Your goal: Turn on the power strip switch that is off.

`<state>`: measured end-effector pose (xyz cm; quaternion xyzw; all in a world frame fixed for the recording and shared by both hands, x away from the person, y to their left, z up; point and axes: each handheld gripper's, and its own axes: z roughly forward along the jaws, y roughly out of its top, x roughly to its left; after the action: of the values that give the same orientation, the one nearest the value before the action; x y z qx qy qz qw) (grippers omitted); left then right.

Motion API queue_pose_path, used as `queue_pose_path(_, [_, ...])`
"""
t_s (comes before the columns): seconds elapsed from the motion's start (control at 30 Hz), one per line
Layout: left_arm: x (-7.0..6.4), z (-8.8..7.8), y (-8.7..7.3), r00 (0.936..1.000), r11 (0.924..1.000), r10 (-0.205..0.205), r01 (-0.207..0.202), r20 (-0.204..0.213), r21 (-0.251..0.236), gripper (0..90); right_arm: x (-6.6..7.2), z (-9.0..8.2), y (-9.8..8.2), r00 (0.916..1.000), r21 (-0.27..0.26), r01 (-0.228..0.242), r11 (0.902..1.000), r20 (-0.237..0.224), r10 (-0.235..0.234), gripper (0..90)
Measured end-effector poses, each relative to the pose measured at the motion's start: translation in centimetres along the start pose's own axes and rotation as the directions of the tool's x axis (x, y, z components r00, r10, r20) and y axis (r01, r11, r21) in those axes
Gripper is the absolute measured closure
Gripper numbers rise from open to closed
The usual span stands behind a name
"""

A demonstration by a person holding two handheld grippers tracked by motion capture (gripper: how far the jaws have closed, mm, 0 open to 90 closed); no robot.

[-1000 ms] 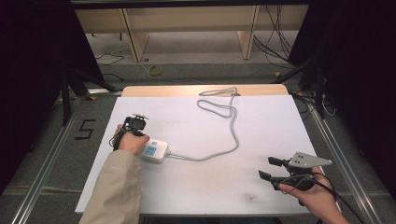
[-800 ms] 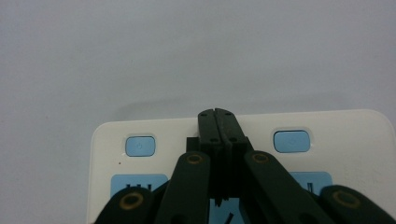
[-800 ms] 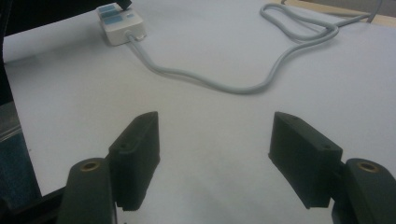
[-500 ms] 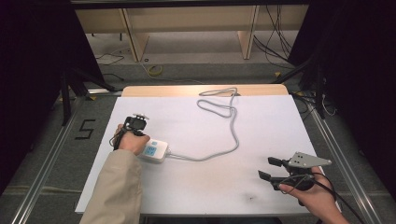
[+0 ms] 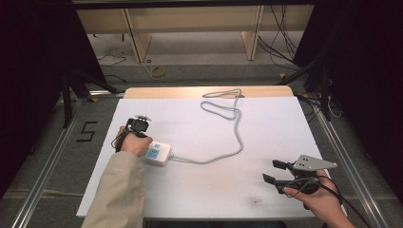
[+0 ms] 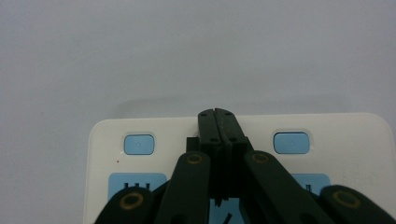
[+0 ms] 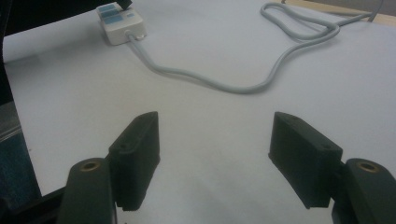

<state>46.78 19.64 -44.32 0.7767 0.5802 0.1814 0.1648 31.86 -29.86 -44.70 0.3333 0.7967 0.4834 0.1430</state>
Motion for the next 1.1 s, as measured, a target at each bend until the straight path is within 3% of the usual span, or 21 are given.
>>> queue_pose_path(0.17, [-0.01, 0.0, 0.04, 1.0, 1.0, 0.006, -0.006, -0.005, 0.006, 90.0, -0.01, -0.01, -0.01, 1.0, 0.0, -0.002, 1.0, 0.0, 0.002, 33.7])
queue_pose_path(0.23, [-0.25, 0.09, 0.07, 0.9999, 1.0, -0.003, 0.003, 0.016, 0.004, 90.0, 0.0, 0.01, 0.0, 1.0, 0.0, 0.0, 1.0, 0.0, 0.0, 33.6])
queue_pose_path(0.4, [-0.98, 0.25, 0.28, 0.9988, 0.9995, 0.032, -0.032, -0.037, 0.001, 90.0, 0.02, -0.05, 0.0, 1.0, -0.004, 0.0, 1.0, 0.002, 0.0, 33.6])
queue_pose_path(1.1, [-0.75, 0.18, 0.05, 0.9995, 0.9996, 0.024, -0.024, -0.022, -0.016, 90.0, -0.05, -0.16, 0.01, 1.0, -0.005, -0.001, 1.0, 0.004, 0.001, 33.6])
